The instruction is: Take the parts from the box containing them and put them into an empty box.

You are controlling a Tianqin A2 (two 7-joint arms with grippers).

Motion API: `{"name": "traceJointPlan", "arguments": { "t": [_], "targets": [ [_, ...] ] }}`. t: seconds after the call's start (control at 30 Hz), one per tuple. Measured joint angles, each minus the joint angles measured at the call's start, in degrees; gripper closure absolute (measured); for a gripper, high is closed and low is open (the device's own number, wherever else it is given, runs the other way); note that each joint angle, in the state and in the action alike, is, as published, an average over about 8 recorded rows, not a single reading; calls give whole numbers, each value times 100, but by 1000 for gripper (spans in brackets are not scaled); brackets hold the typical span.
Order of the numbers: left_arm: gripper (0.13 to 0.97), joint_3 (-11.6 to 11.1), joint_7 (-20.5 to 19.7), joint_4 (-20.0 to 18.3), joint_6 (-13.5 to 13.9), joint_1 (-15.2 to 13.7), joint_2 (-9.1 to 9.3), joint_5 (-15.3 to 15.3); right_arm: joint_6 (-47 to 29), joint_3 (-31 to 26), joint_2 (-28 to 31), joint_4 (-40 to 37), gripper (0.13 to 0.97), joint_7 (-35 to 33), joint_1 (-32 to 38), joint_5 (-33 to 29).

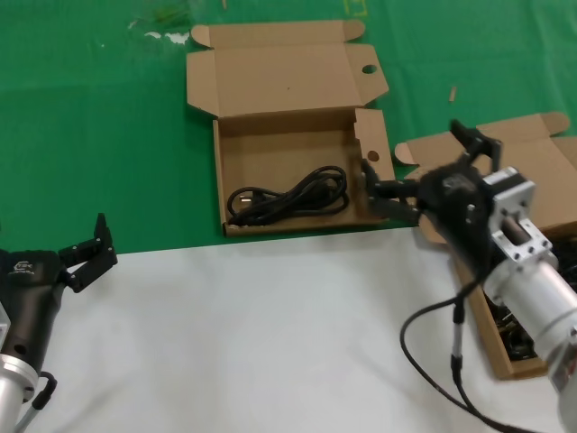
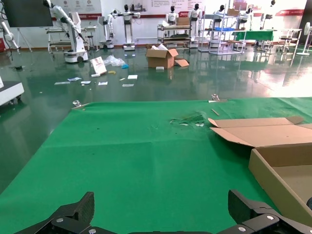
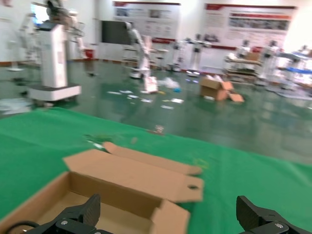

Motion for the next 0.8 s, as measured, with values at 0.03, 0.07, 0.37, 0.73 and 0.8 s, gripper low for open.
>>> {"name": "traceJointPlan", "arguments": {
  "t": [0.03,0.07,0.37,0.73,0.8],
  "targets": [
    [138,0,0,0,0,0,0,0,80,41,-12,29,129,2,-78,34],
    [135,0,0,0,0,0,0,0,159,82,-23,58,129,4,-157,68],
    [132,0,0,0,0,0,0,1,808,417,-119,294,129,21,-796,346],
    [132,0,0,0,0,0,0,0,935,482,-138,341,129,25,-920,401],
    [132,0,0,0,0,0,0,0,935,483,-138,341,129,25,-920,401]
  ]
}}
